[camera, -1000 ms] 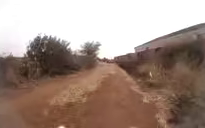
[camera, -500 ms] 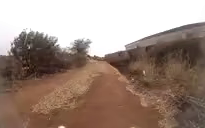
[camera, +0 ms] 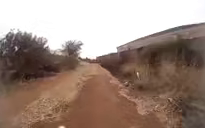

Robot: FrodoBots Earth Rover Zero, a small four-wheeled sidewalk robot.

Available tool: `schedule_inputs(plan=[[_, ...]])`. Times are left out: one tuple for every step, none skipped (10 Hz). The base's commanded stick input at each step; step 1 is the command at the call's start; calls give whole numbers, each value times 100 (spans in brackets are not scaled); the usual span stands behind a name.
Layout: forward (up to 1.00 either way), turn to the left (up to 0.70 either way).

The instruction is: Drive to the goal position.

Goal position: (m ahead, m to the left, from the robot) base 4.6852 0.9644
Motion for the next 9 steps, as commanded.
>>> schedule_inputs(plan=[[50,0],[50,0],[50,0],[50,0],[50,0],[50,0],[50,0],[50,0],[50,0]])
